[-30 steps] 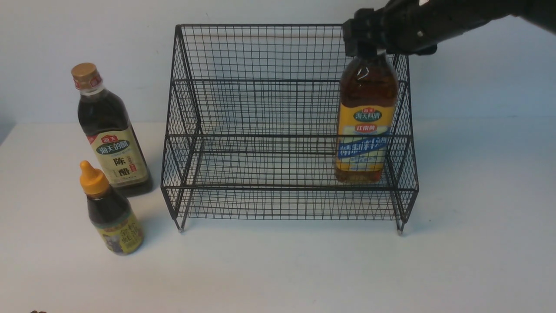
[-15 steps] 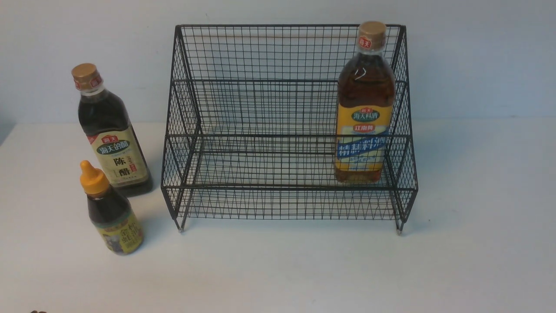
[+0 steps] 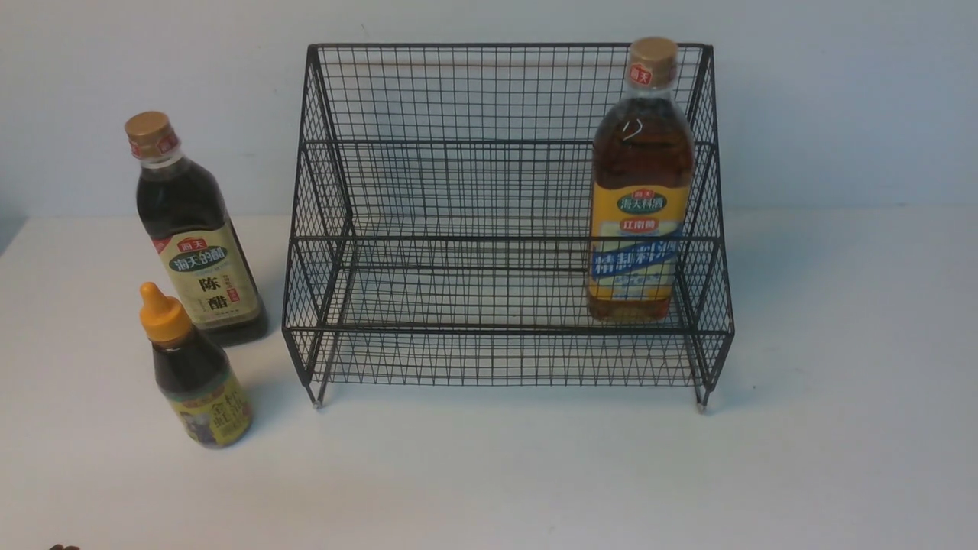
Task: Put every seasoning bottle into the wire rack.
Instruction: Use the left arm to grab the condiment bottle closest to it
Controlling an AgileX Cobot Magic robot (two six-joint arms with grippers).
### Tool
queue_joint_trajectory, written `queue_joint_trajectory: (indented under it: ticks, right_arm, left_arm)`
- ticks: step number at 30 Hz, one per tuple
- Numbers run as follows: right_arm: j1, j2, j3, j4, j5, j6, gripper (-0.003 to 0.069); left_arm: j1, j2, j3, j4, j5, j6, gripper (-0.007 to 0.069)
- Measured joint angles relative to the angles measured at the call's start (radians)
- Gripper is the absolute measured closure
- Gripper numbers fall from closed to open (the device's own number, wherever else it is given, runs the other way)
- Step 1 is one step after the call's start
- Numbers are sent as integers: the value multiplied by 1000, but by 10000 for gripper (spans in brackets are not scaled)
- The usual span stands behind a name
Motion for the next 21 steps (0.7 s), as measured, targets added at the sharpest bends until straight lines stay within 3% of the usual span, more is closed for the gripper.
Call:
queue_joint_trajectory:
  ticks: [7,17,21]
  right_arm:
    - [0,-429,523,-95,-277,90,673]
    - [0,-434,591,-120,-321,216,673]
    - [0,-434,591,-183,-332,218,673]
  left_arm:
    - [-1,0,3,-53,-178,-50,629]
    - [-1,-1,3,-107,-290,-62,629]
    - [-1,-1,3,-158,-374,-132,629]
